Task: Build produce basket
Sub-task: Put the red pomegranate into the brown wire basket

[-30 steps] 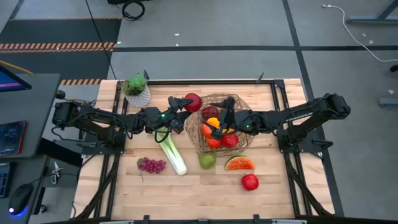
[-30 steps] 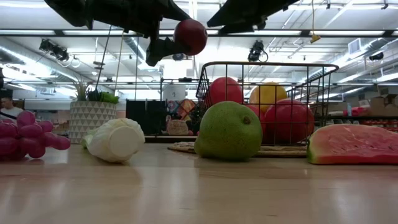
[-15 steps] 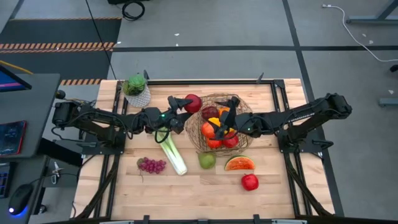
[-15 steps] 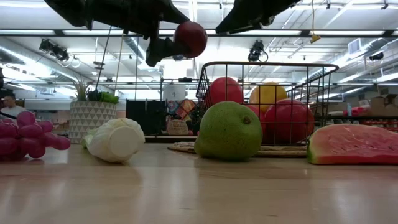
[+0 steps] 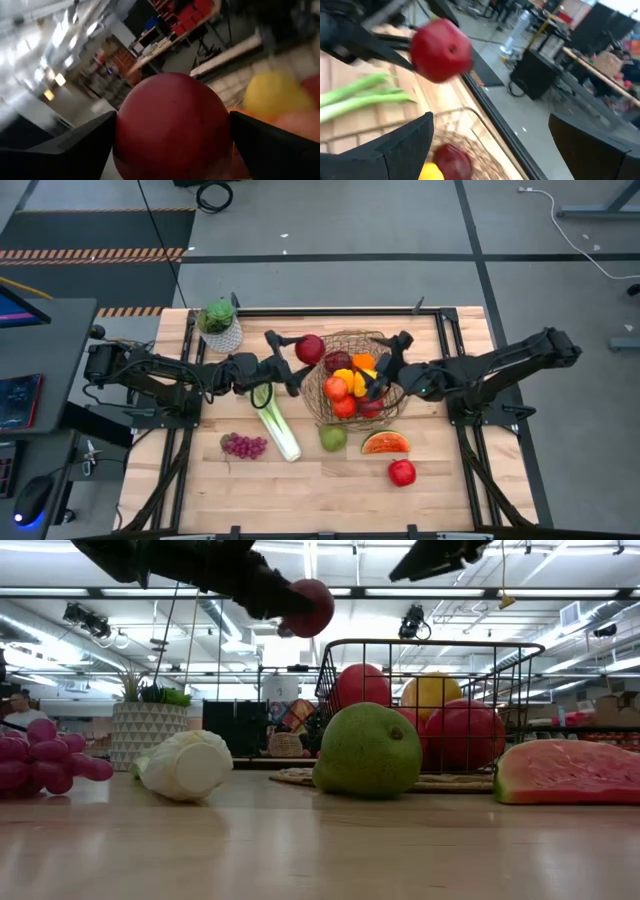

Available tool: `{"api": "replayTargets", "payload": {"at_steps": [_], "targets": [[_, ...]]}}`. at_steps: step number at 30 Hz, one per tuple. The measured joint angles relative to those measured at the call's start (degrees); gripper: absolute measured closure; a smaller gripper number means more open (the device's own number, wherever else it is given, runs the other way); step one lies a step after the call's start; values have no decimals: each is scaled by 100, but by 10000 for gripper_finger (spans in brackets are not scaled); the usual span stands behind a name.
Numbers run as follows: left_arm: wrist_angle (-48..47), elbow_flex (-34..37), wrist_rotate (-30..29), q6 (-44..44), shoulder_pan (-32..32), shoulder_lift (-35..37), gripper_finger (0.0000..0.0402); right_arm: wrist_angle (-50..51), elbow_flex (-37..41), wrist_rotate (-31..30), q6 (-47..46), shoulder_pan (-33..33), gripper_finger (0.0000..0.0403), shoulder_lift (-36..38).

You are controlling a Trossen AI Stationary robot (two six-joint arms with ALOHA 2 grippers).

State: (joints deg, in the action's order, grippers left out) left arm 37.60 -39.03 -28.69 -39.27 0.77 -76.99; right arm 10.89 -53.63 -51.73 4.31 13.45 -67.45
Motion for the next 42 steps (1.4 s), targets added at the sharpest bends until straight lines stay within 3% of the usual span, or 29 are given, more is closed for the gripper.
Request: {"api": "replayTargets", "payload": {"at_steps": [6, 24, 29, 33, 42], "targets": [[-2, 0, 2, 2364, 0, 0, 19, 621, 0, -28, -560, -4, 4, 209], [-11, 0, 19, 8484, -90, 0, 19, 737, 0, -118, -974, -98, 4, 263], [-7, 0, 496, 9886, -225, 0, 19, 737, 0, -118, -974, -98, 4, 263], [-9, 0, 643, 10109, -269, 0, 19, 810, 0, -118, -976, -99, 4, 263], [28, -7, 1258, 8070, -250, 248, 19, 1200, -2, -154, -1022, -83, 4, 265]]}}
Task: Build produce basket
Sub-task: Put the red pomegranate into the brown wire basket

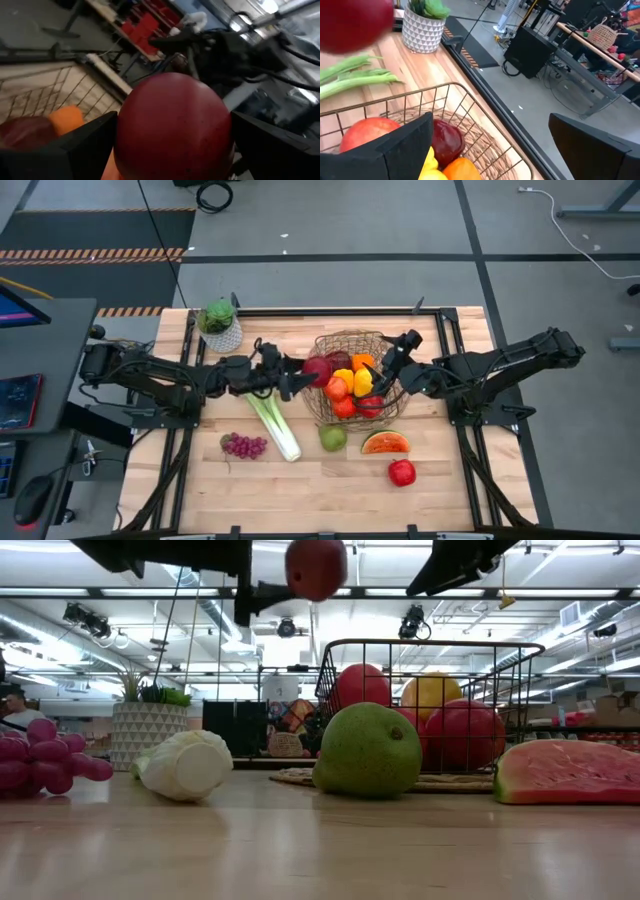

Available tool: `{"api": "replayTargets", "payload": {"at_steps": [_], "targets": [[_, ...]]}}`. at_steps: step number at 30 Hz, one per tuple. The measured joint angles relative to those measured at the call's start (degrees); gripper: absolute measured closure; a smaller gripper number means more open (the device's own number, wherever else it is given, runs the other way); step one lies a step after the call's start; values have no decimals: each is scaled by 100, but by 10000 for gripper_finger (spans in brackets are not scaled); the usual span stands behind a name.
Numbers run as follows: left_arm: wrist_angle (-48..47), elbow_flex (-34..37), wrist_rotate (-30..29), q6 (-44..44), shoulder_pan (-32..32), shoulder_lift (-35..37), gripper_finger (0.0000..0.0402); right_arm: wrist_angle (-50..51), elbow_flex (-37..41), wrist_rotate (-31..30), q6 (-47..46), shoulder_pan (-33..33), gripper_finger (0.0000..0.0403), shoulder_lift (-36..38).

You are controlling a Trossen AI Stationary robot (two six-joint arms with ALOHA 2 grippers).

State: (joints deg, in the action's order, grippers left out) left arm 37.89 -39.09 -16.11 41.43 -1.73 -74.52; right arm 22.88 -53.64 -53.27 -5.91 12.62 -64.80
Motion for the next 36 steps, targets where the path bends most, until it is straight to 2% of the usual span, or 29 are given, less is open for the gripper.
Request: {"api": "replayTargets", "payload": {"at_steps": [6, 9, 13, 16, 22, 25, 30, 33, 36], "targets": [[-61, 0, 337, -1270, 6, 512, 19, 127, 2, -148, -62, 0, 4, 158], [-306, -2, 482, -2085, 6, 770, 19, 122, 2, -147, -86, 0, 4, 229], [-870, 2, 970, -2993, 6, 1028, 19, 135, 2, -127, -146, 0, 4, 256], [-1005, 4, 1525, -3334, 6, 1124, 19, 135, 2, -121, -146, 0, 4, 256], [-1220, 7, 3209, -4074, 2, 1179, 19, 132, 2, -112, -149, 0, 4, 256], [-1314, 7, 3692, -4254, 2, 1178, 19, 128, 2, -110, -149, 0, 4, 256], [-1335, 7, 3780, -4362, 47, 1178, 19, 128, 2, -108, -149, 0, 4, 256], [-1372, 7, 3644, -4364, 163, 1178, 19, 128, 2, -108, -149, 0, 4, 256], [-1821, 4, 3524, -4710, 259, 1177, 19, 126, 2, -108, -149, 0, 4, 256]]}}
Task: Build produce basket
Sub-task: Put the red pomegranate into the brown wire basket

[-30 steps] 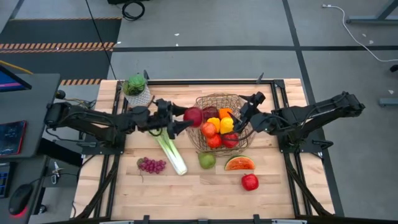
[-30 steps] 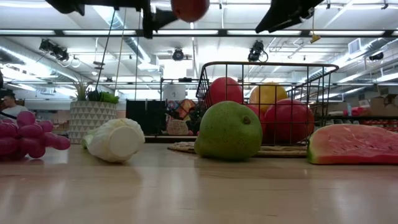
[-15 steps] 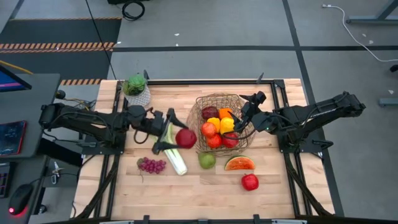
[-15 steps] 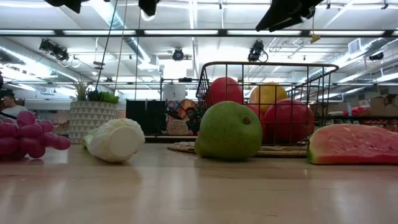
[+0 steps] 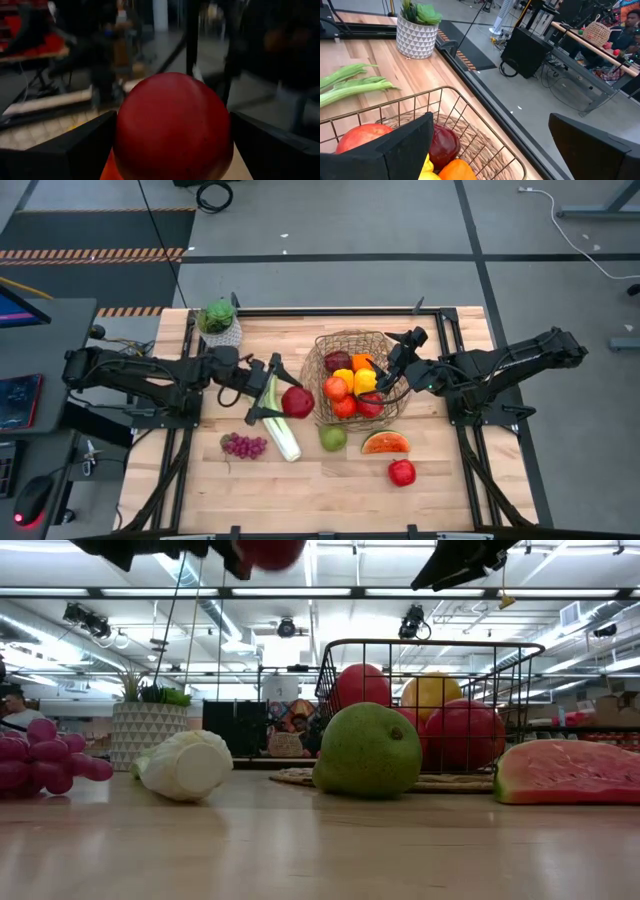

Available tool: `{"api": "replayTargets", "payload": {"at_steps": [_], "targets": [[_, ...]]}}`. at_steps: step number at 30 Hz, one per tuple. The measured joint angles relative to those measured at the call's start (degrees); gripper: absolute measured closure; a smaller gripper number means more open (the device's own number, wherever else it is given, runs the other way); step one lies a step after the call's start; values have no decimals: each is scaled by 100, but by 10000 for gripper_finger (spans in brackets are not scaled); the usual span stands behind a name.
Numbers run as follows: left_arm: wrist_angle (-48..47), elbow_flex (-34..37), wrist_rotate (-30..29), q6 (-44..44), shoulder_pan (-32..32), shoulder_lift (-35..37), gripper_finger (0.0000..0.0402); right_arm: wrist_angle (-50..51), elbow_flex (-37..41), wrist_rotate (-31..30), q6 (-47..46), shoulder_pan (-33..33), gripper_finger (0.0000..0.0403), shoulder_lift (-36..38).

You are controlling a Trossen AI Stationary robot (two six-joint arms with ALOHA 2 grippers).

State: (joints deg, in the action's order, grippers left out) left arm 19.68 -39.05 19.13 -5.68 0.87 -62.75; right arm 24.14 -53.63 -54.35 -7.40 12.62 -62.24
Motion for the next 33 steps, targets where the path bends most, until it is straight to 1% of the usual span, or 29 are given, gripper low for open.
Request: {"api": "replayTargets", "payload": {"at_steps": [4, 11, 14, 18, 22, 24, 27, 30, 32, 33], "targets": [[-684, 0, -69, -989, 35, -41, 19, 1, 0, 1, 0, 0, 4, 0], [-1127, -2, -164, -2184, 15, -63, 19, 2, 0, 2, 0, 0, 4, 0], [-1395, -2, -195, -3086, -24, -63, 19, 2, 0, 8, 0, 0, 4, 0], [-1336, -2, -686, -4214, -320, -63, 19, 2, 0, 44, 0, 2, 4, 0], [-1250, -2, -1510, -5465, -751, -63, 19, 0, 0, 44, 0, 0, 4, 0], [-1262, -2, -1966, -5941, -934, -63, 19, 2, 0, 44, -15, 0, 4, 0], [-1266, -2, -2343, -6396, -1089, -63, 19, 2, 0, 45, -39, 0, 4, 0], [-1264, -2, -2387, -6595, -1138, -63, 19, 0, 0, 46, -39, 0, 4, 0], [-1189, 0, -2445, -6327, -1123, -63, 19, 2, 0, 44, -40, 0, 4, 0], [-1027, 6, -2575, -5926, -1096, -65, 19, 0, 0, 46, -43, 0, 4, 0]]}}
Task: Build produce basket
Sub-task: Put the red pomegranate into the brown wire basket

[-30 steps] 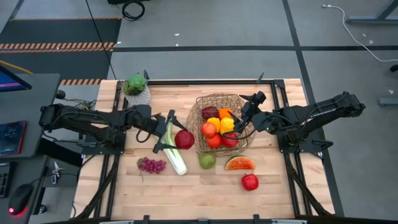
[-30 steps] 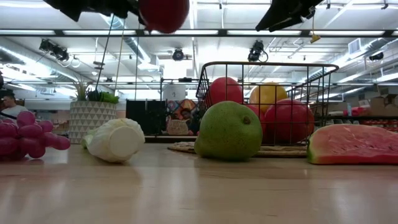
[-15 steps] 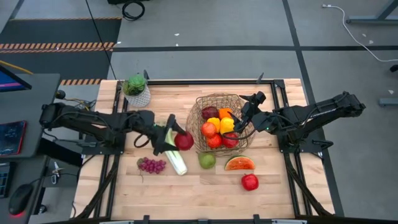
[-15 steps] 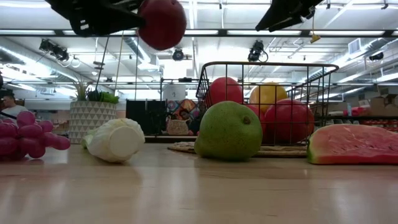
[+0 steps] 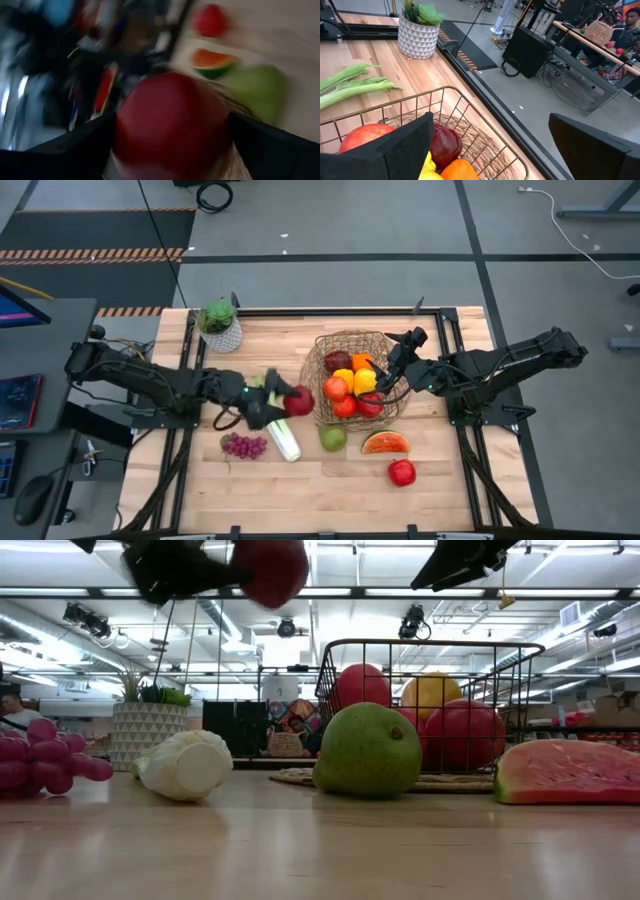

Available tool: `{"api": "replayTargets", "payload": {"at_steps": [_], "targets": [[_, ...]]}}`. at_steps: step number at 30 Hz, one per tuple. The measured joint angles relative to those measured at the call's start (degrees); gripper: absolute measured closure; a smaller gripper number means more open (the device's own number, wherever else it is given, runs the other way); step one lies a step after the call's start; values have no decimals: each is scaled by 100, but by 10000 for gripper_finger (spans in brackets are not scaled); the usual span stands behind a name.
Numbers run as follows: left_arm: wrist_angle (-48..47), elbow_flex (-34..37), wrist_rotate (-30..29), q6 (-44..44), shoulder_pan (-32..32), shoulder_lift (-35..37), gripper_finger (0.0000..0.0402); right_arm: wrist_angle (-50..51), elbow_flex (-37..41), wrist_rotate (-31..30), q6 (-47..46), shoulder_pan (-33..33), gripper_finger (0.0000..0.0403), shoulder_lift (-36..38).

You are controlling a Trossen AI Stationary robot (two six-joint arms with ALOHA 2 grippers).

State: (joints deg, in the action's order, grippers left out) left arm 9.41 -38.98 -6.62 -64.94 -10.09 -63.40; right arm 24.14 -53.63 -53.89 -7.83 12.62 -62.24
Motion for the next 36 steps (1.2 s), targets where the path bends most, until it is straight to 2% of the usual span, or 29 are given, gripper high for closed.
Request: {"api": "replayTargets", "payload": {"at_steps": [2, 5, 9, 13, 17, 24, 29, 32, 36], "targets": [[553, -2, -262, 919, 122, -45, 19, 0, 0, 0, -19, 0, 4, 0], [950, -5, -320, 1783, 334, -136, 19, -27, 0, 2, -23, 0, 4, 0], [1541, -10, 40, 2355, 540, -546, 19, -90, 2, 7, -20, -4, 4, -13], [2071, -39, -265, 2661, 683, -1074, 19, -95, 2, 301, -24, -4, 4, -13], [1692, -673, -705, 2829, 852, -1597, 19, -391, 4, 854, -103, 0, 4, -31], [197, -2426, -729, 2856, 1078, -2644, 19, -887, 4, 941, 72, 42, 4, -50], [-502, -3527, -778, 3044, 1214, -3409, 19, -938, 4, 1016, 162, 171, 4, -50], [-731, -3898, -780, 3138, 1259, -3710, 19, -981, 4, 1011, 184, 235, 4, -53], [-773, -3979, -773, 3076, 1245, -3922, 19, -935, 42, 1014, 77, 266, 4, -52]]}}
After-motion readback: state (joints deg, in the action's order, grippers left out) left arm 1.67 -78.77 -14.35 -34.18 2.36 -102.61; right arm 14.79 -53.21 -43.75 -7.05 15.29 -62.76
